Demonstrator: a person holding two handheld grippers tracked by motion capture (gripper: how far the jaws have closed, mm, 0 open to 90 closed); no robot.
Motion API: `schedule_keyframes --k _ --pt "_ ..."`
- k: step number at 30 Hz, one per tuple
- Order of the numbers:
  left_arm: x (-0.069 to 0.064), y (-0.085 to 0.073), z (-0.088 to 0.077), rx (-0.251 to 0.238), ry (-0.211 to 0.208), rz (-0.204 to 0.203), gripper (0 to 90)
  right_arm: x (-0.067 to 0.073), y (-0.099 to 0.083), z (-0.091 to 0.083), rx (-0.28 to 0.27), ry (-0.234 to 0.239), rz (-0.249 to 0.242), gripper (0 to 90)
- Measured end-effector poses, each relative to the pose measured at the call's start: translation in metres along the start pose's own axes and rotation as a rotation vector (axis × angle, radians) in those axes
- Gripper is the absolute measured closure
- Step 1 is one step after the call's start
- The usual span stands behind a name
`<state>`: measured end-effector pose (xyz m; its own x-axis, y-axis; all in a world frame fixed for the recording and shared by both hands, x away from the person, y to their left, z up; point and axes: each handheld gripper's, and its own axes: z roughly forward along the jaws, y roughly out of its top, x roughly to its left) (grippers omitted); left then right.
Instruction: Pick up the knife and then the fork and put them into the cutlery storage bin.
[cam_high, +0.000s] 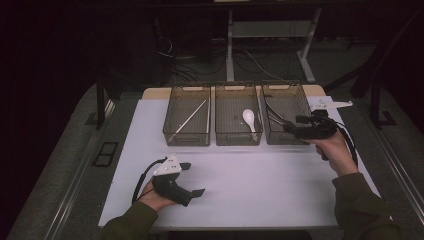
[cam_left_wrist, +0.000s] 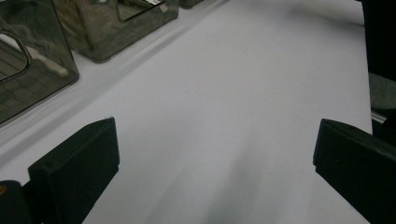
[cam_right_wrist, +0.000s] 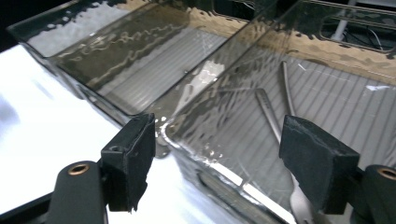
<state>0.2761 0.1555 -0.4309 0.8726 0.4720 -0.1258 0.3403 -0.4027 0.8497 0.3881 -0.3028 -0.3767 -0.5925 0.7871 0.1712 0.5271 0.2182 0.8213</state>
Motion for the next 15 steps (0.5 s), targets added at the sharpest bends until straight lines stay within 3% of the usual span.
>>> schedule_keyframes --k 15 --pt "0.012 0.0 -0.004 -0.001 -0.007 0.005 0.0 0.029 -0.033 -0.005 0.006 -0.006 -0.071 22.2"
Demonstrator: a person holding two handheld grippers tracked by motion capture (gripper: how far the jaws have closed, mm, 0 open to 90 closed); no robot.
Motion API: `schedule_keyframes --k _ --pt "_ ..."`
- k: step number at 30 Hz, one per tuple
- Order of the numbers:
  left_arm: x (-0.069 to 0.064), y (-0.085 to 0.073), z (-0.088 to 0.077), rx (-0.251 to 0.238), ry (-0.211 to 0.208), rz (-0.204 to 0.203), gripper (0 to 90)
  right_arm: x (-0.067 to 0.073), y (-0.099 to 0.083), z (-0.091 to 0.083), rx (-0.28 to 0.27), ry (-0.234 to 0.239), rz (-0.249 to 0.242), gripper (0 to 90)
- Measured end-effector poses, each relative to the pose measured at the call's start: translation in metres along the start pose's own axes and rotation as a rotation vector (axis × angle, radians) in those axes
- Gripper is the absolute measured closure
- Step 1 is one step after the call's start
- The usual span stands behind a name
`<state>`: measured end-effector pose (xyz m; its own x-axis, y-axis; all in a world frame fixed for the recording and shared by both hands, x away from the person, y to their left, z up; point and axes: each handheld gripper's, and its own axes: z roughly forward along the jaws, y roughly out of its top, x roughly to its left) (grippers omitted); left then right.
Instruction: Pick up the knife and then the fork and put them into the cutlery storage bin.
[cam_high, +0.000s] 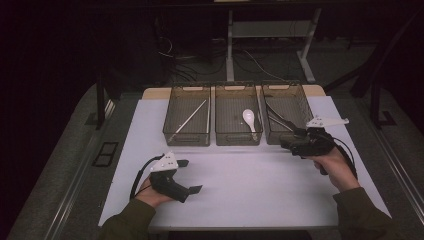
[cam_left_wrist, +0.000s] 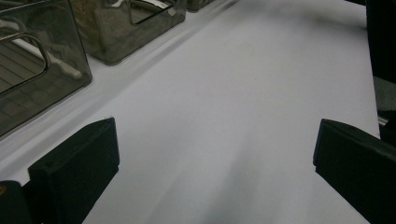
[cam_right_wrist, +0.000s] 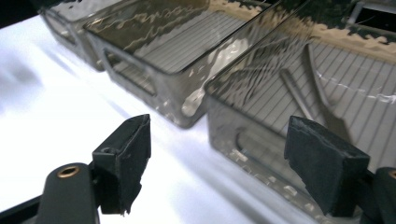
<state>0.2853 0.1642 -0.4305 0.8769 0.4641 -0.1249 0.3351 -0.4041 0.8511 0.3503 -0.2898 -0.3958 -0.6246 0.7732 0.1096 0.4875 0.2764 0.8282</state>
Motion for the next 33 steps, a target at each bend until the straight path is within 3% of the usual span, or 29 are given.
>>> schedule_keyframes --k 13,33 --pt "-0.004 0.0 -0.001 0.008 -0.002 0.016 0.0 0.027 -0.032 -0.012 -0.025 0.053 -0.011 19.4" --pt "-0.007 -0.001 -0.003 0.003 -0.004 0.009 0.0 0.03 -0.063 -0.03 -0.057 0.053 0.021 18.6"
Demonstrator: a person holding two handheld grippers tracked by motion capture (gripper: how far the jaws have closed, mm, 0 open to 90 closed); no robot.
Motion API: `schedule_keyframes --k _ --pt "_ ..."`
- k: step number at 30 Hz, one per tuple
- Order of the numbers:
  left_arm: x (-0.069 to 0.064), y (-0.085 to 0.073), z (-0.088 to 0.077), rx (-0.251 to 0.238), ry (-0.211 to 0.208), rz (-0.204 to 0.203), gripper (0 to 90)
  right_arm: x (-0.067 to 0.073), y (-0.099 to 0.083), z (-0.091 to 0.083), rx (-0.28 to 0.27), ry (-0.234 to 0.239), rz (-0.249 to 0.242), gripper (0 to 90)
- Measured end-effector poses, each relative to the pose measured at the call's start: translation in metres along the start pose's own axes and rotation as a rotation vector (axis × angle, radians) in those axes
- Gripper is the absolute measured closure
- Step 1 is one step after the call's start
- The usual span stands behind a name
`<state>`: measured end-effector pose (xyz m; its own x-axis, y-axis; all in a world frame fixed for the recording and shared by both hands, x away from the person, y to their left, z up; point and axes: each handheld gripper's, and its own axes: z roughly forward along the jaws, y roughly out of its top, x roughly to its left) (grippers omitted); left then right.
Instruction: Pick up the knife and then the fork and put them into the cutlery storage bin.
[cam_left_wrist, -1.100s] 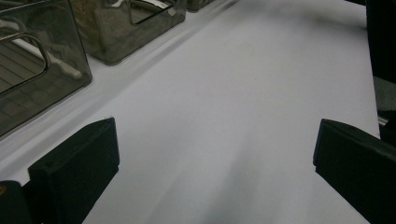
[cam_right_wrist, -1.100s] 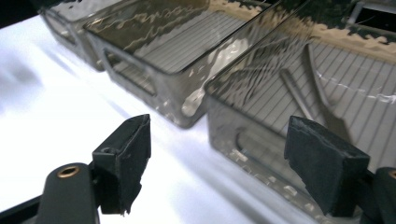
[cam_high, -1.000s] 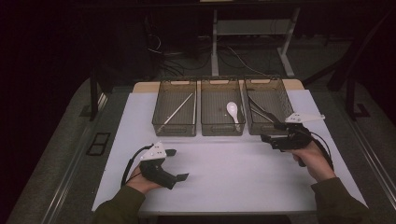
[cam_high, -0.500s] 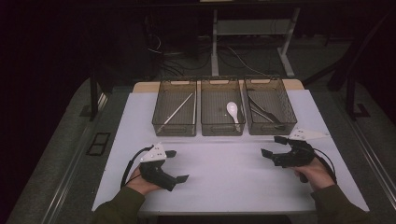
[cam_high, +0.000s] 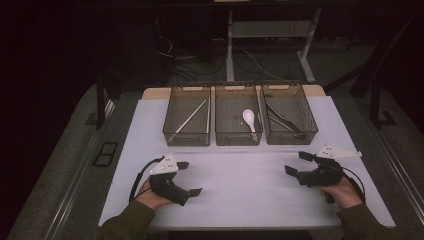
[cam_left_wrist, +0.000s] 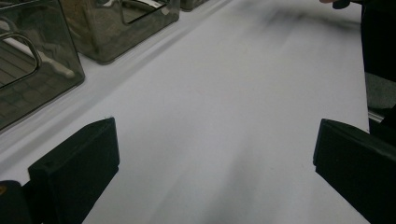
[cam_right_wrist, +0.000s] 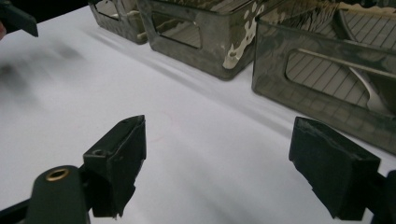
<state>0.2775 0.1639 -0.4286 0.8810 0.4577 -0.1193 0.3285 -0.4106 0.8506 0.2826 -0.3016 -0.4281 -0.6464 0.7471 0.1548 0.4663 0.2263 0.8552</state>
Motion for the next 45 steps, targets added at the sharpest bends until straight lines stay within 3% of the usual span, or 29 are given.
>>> schedule_keyframes --k 9,23,45 --pt "-0.001 0.0 0.0 -0.002 0.003 -0.002 0.0 0.008 -0.01 -0.008 -0.011 0.008 0.006 18.1" --pt "-0.002 0.0 0.0 0.002 0.001 0.0 0.0 0.017 -0.026 -0.011 -0.005 0.037 -0.023 14.1" --pt "-0.002 -0.001 0.001 0.007 0.005 -0.002 0.0 0.017 -0.025 -0.01 0.0 0.041 -0.031 11.8"
